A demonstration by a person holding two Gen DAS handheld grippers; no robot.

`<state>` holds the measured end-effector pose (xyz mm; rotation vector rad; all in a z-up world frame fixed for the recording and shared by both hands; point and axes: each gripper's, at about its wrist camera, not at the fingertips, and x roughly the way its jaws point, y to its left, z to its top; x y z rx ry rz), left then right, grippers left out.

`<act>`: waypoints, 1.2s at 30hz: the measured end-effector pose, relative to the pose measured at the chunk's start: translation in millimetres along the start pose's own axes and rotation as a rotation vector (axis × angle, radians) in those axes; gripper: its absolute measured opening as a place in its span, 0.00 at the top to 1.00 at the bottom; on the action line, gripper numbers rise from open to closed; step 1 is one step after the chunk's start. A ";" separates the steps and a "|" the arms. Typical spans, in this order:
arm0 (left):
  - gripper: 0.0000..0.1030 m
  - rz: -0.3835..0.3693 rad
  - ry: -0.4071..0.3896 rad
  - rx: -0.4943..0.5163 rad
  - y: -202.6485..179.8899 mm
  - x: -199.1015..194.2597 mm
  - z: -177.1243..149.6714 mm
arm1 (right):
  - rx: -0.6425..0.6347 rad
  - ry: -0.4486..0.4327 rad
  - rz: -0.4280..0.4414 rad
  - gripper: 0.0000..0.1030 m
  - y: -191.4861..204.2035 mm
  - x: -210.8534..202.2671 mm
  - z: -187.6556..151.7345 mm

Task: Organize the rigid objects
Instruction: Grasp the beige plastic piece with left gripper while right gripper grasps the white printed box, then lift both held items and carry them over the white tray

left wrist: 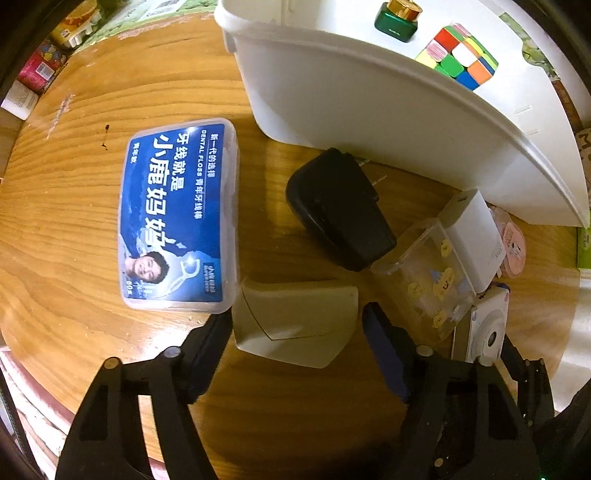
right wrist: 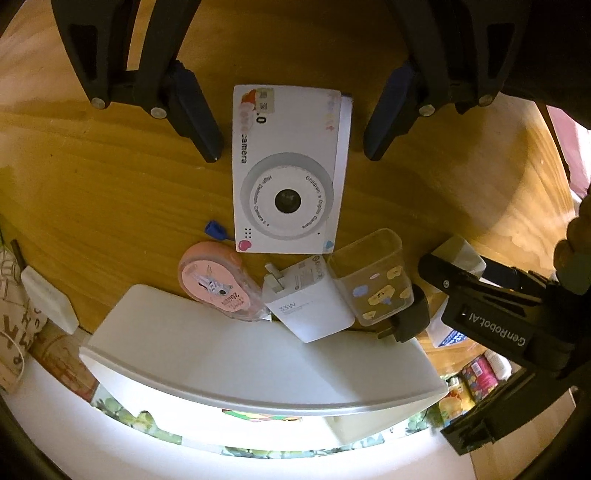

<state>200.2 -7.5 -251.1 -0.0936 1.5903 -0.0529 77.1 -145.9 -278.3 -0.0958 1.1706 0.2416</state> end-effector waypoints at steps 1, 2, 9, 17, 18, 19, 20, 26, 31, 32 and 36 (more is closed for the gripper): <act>0.34 0.005 -0.001 -0.008 0.7 -1.3 0.7 | -0.007 0.002 -0.004 0.26 0.5 0.3 0.9; 0.35 0.002 -0.001 -0.012 2.7 -1.9 -0.1 | -0.016 0.004 -0.009 0.27 0.7 0.7 1.7; 0.35 -0.008 0.000 -0.053 3.9 -0.9 4.3 | -0.061 0.016 -0.007 0.34 -1.8 0.9 5.9; 0.36 -0.023 0.022 -0.071 1.1 1.5 -1.5 | -0.116 0.045 0.008 0.43 2.9 2.0 10.3; 0.36 -0.025 0.023 -0.074 0.9 1.5 -3.4 | -0.123 0.052 0.010 0.43 3.1 2.2 11.4; 0.36 -0.029 0.025 -0.077 0.3 1.3 -5.2 | -0.127 0.057 0.012 0.43 3.7 3.0 13.8; 0.36 -0.032 0.027 -0.081 0.9 2.0 -5.1 | -0.135 0.063 0.014 0.43 3.7 3.4 15.3; 0.36 -0.053 0.019 -0.105 0.5 -3.3 -23.1 | -0.177 0.104 0.024 0.43 2.6 7.4 21.4; 0.36 -0.070 0.004 -0.122 -1.7 -13.7 -45.5 | -0.186 0.144 0.024 0.43 -0.4 6.8 23.1; 0.36 -0.075 0.001 -0.124 -5.2 -18.1 -48.3 | -0.187 0.153 0.023 0.43 -1.3 6.8 23.3; 0.36 -0.087 -0.038 -0.124 -8.9 -33.6 -64.5 | -0.173 0.202 0.035 0.44 -7.2 7.6 25.6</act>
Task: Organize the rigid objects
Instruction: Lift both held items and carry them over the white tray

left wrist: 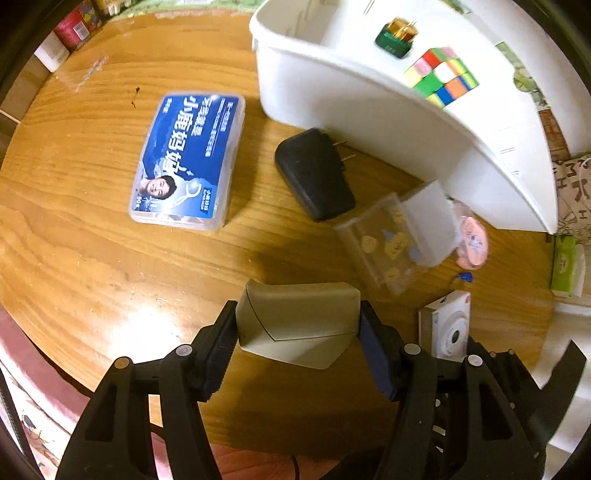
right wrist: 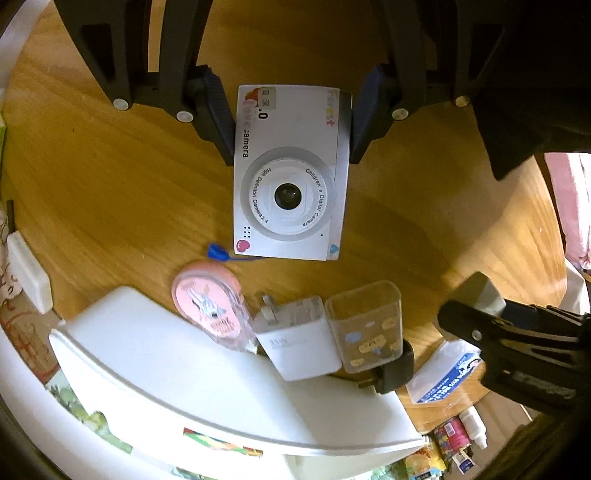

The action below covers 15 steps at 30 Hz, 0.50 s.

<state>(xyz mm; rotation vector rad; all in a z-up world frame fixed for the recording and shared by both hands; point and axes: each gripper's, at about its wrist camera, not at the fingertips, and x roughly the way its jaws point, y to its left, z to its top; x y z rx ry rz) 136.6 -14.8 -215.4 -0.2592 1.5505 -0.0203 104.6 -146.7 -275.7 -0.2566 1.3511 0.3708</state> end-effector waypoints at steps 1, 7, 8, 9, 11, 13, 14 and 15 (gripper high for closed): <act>0.36 -0.003 -0.010 0.001 -0.7 -5.0 -1.6 | 0.003 0.009 0.001 0.44 -2.1 -0.5 -0.5; 0.36 -0.016 -0.091 0.013 -8.3 -29.7 -21.3 | -0.006 0.024 -0.003 0.44 -17.2 -8.1 -3.5; 0.36 -0.017 -0.100 0.017 -10.1 -31.8 -23.7 | -0.009 0.018 -0.007 0.44 -20.3 -11.1 -4.4; 0.36 -0.017 -0.113 0.020 -8.0 -33.1 -27.4 | -0.009 0.010 -0.009 0.44 -23.9 -14.8 -5.0; 0.36 -0.012 -0.135 0.024 -9.2 -39.6 -28.2 | -0.006 0.000 -0.014 0.45 -29.3 -21.6 -5.9; 0.36 -0.020 -0.153 0.030 -8.6 -53.0 -31.6 | -0.006 -0.009 -0.026 0.45 -35.1 -27.2 -7.9; 0.36 -0.021 -0.162 0.035 -14.3 -58.0 -31.6 | -0.005 -0.014 -0.030 0.45 -38.2 -30.6 -9.4; 0.36 -0.019 -0.171 0.041 -18.3 -61.6 -26.5 | -0.003 -0.019 -0.033 0.45 -41.3 -34.3 -10.6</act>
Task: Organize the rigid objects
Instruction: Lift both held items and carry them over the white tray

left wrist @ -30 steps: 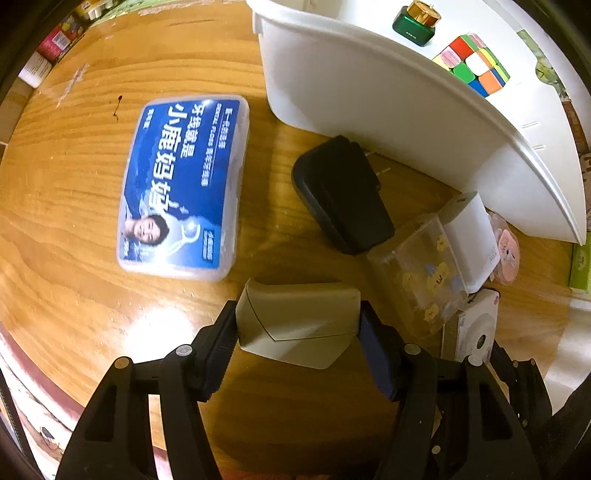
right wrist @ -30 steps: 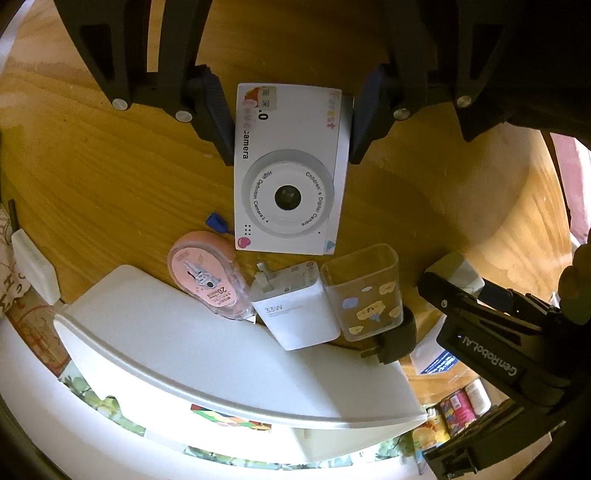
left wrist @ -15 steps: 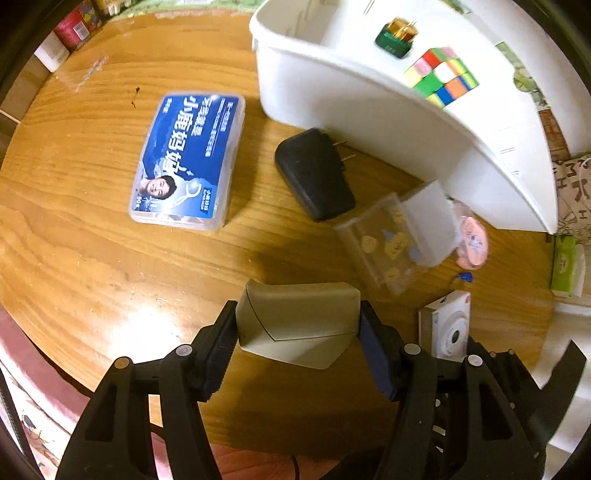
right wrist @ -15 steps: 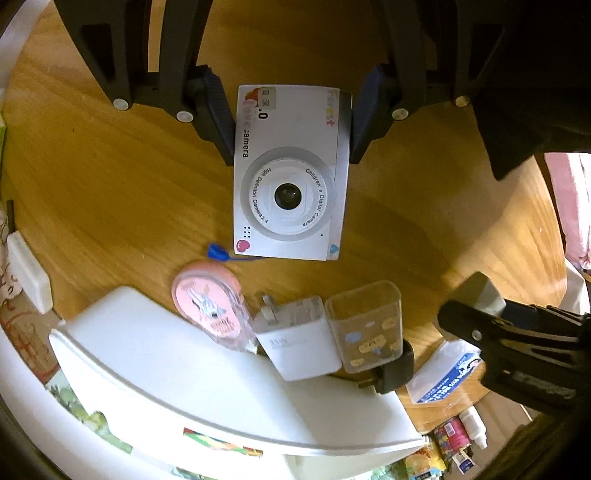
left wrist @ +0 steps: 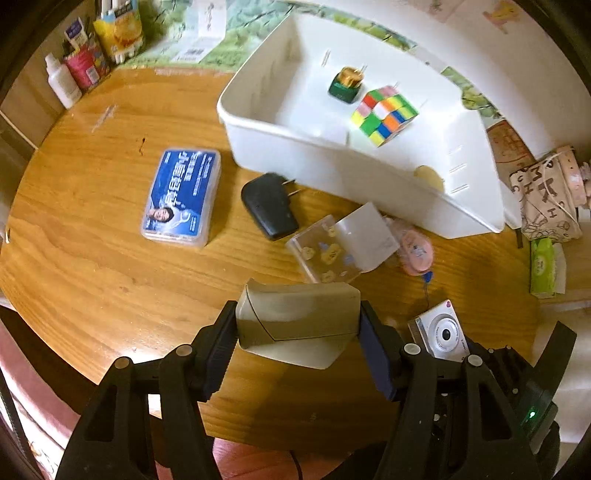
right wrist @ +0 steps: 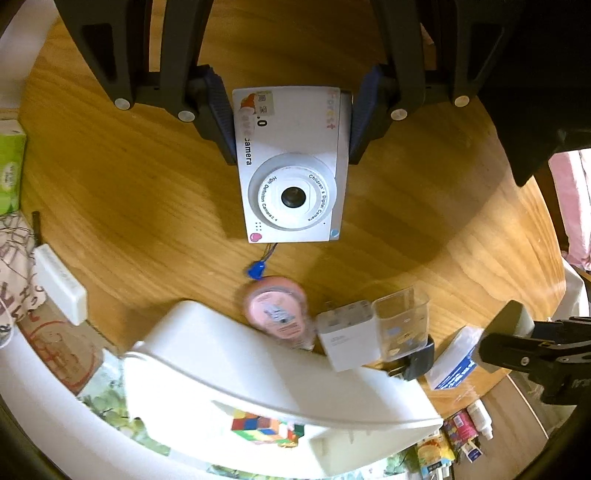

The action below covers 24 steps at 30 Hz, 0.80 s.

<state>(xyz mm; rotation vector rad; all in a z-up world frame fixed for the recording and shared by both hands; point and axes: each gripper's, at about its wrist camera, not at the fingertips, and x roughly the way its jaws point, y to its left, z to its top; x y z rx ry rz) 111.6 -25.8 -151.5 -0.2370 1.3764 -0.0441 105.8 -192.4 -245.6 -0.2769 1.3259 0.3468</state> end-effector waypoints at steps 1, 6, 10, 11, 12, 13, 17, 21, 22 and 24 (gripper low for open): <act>0.36 0.001 -0.011 0.008 -3.1 -3.5 -1.0 | 0.002 -0.007 -0.001 0.45 -1.7 -2.3 -2.8; 0.36 0.010 -0.062 0.048 -12.2 -14.5 8.9 | 0.000 -0.064 -0.009 0.45 -8.3 -24.3 -10.1; 0.36 0.010 -0.103 0.070 -17.4 -27.4 11.0 | -0.017 -0.109 -0.014 0.45 -15.9 -40.8 -10.4; 0.36 0.012 -0.112 0.077 -19.0 -31.2 11.7 | -0.023 -0.122 -0.016 0.45 -16.7 -44.0 -8.6; 0.36 0.019 -0.121 0.084 -20.6 -34.0 12.7 | -0.026 -0.138 -0.022 0.45 -16.9 -47.7 -6.5; 0.36 0.031 -0.128 0.094 -22.1 -37.1 13.5 | -0.027 -0.149 -0.030 0.45 -17.8 -50.6 -5.1; 0.36 0.043 -0.138 0.123 -26.6 -42.8 21.2 | -0.031 -0.200 -0.048 0.45 -18.4 -66.8 1.9; 0.36 0.060 -0.155 0.145 -29.5 -47.0 32.8 | -0.042 -0.243 -0.049 0.45 -21.9 -77.7 16.0; 0.36 0.062 -0.159 0.152 -30.0 -47.9 36.7 | -0.043 -0.251 -0.050 0.45 -22.7 -79.9 19.3; 0.36 0.066 -0.168 0.162 -30.8 -49.6 44.1 | -0.040 -0.268 -0.053 0.45 -25.3 -83.5 27.9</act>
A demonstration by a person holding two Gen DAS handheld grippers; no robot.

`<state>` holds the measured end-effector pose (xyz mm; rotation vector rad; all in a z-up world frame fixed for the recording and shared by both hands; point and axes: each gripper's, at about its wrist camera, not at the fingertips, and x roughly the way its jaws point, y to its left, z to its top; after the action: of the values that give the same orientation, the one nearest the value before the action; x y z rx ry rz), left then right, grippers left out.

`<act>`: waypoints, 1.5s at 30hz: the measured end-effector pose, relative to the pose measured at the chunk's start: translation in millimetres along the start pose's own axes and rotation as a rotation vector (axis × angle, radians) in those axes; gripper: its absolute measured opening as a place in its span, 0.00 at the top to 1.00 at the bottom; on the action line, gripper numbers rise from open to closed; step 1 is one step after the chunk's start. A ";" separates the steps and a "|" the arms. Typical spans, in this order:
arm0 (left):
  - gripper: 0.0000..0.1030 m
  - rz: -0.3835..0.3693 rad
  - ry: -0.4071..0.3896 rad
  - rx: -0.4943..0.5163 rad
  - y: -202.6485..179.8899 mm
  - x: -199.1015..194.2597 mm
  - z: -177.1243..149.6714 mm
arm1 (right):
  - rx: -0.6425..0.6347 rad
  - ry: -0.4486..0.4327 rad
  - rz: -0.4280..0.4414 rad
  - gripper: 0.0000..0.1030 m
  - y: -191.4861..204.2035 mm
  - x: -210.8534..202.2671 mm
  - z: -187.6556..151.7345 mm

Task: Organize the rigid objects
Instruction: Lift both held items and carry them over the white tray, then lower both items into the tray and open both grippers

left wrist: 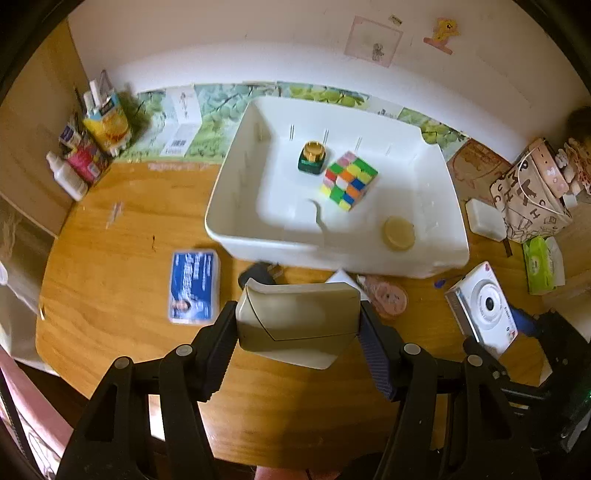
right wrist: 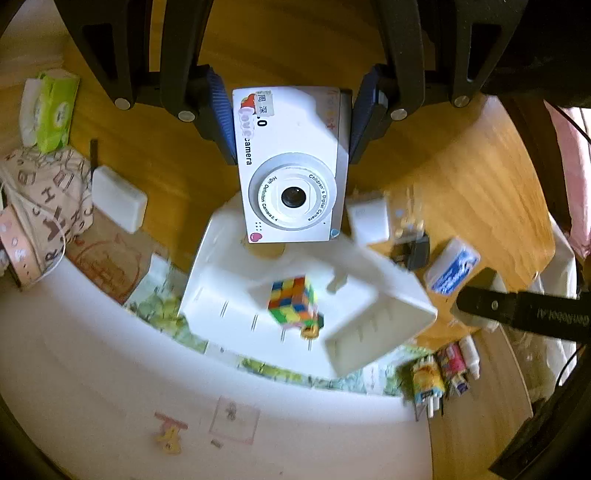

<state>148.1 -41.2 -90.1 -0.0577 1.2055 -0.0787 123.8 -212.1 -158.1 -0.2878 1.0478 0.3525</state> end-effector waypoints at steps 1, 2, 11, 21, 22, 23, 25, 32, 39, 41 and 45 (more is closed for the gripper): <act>0.36 0.001 -0.005 0.005 0.3 -0.1 4.1 | 0.003 -0.006 -0.004 0.45 -1.2 0.5 4.2; 0.36 0.000 -0.010 0.012 0.4 0.3 8.0 | 0.007 -0.013 -0.009 0.45 -2.6 1.1 8.8; 0.36 -0.008 -0.040 0.044 3.2 7.5 42.4 | 0.015 -0.096 -0.068 0.45 -7.0 8.9 42.2; 0.35 -0.091 -0.139 0.078 1.3 20.7 65.0 | 0.007 -0.225 -0.074 0.45 -5.6 22.9 63.7; 0.35 -0.095 -0.153 0.084 0.9 21.7 66.5 | 0.008 -0.232 -0.075 0.45 -5.7 24.8 65.4; 0.35 -0.096 -0.167 0.090 0.3 22.5 68.2 | 0.009 -0.238 -0.075 0.45 -6.2 26.6 66.5; 0.35 -0.111 -0.201 0.102 -1.1 23.4 70.8 | 0.012 -0.248 -0.073 0.45 -7.0 31.0 68.4; 0.35 -0.149 -0.310 0.125 -10.5 27.1 78.0 | 0.024 -0.263 -0.069 0.45 -12.9 51.9 73.3; 0.35 -0.194 -0.292 0.097 -13.8 48.7 91.9 | 0.058 -0.277 -0.044 0.44 -21.1 70.2 75.3; 0.35 -0.192 -0.281 0.094 -15.9 54.8 95.3 | 0.069 -0.274 -0.033 0.44 -23.5 75.1 75.4; 0.35 -0.195 -0.234 0.087 -19.4 67.6 99.4 | 0.094 -0.257 -0.023 0.44 -30.2 85.3 75.1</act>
<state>264.4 -66.4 -115.9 -0.1051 0.9591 -0.2878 234.2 -197.4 -195.8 -0.1649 0.8051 0.3089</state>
